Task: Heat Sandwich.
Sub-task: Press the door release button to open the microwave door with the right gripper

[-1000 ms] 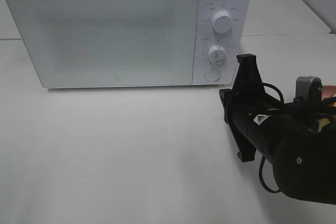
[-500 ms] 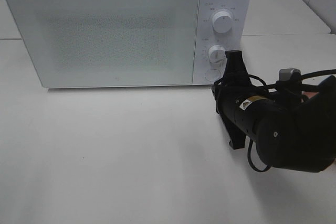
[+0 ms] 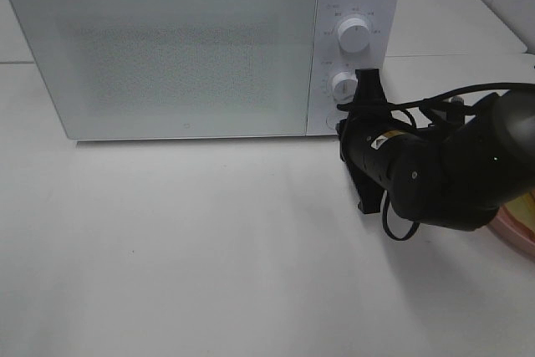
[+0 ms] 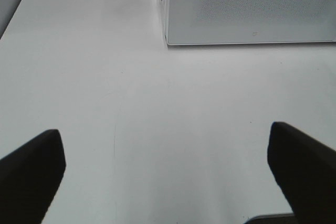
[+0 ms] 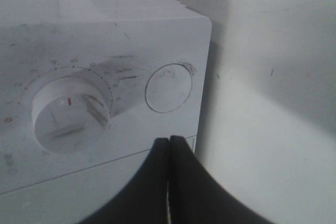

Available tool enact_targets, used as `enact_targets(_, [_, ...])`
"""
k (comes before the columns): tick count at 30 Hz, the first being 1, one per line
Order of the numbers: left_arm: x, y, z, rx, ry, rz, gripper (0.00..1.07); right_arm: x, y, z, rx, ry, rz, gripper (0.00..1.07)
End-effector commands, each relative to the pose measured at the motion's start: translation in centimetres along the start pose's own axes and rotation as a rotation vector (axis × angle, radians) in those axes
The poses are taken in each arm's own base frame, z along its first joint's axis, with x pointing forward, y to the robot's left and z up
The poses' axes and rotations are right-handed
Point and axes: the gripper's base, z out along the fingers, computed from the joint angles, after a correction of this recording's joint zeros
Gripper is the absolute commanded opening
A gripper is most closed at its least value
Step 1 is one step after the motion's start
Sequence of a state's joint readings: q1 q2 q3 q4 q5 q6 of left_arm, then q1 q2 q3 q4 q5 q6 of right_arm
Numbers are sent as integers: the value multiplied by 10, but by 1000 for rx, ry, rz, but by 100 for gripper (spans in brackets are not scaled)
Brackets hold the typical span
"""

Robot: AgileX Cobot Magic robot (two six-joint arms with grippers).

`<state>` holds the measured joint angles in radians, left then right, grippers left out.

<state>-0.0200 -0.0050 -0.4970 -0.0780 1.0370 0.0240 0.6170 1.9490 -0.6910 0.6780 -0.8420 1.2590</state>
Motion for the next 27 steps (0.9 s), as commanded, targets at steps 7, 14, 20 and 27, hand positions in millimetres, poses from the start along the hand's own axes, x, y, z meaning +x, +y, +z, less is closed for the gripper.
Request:
enact_targets(7, [2,0,-3,10,-32,4,101,-1,7,27,4,9,-8,0])
enact_targets(14, [2,0,-3,10,-32,4,101,0,8,37,-4,9,-8,1])
enact_targets(20, [2,0,-3,10,-32,4,101,1,5,44,-5,-13,8,1])
enact_targets(27, [2,0,-3,10,-32,4,101,-5,6,46,-18,-47,30,1])
